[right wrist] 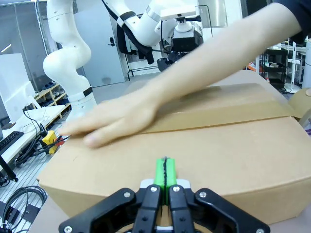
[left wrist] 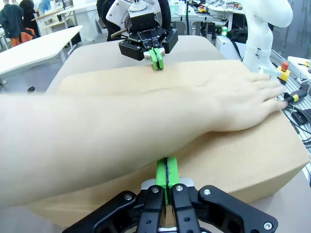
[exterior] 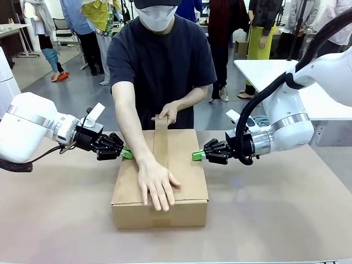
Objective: Wrap the clocks to prevent damage.
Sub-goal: After the human seals the box with tape, release both hands from the side flaps of the Package Box.
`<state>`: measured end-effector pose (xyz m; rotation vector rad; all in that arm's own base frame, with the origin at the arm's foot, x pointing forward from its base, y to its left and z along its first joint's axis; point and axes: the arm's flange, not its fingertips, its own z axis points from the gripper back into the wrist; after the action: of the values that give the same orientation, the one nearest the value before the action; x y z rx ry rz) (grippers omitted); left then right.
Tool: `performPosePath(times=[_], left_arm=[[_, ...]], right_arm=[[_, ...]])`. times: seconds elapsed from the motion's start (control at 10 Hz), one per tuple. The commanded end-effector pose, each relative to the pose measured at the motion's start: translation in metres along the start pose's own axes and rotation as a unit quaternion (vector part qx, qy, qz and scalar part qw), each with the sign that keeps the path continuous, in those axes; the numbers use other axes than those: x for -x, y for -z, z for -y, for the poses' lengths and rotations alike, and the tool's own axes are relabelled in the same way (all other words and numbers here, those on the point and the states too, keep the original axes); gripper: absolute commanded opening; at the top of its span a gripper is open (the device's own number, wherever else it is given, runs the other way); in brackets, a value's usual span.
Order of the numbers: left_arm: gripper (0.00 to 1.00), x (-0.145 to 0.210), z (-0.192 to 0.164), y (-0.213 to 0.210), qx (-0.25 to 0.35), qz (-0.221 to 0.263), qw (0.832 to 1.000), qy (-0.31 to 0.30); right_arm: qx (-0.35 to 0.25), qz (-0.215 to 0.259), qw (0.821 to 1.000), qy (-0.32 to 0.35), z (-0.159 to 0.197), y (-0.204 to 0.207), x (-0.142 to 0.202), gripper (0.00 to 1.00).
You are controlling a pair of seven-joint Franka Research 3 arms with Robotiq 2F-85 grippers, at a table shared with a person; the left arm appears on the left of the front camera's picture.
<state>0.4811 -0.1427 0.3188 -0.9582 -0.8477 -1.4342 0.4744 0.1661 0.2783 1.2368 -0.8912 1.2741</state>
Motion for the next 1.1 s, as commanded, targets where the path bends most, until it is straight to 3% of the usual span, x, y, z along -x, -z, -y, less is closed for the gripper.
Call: performPosePath(times=[0.0,1.0], left_arm=[[0.0,0.0032,-0.0007,0.0011,-0.001,-0.002,1.0,-0.001],[0.0,0.0032,-0.0007,0.0011,-0.001,-0.002,1.0,-0.001]], right_arm=[[0.005,-0.004,1.0,0.004,-0.0009,0.0015,0.0017,0.01],[0.005,-0.004,1.0,0.004,-0.0009,0.0015,0.0017,0.01]])
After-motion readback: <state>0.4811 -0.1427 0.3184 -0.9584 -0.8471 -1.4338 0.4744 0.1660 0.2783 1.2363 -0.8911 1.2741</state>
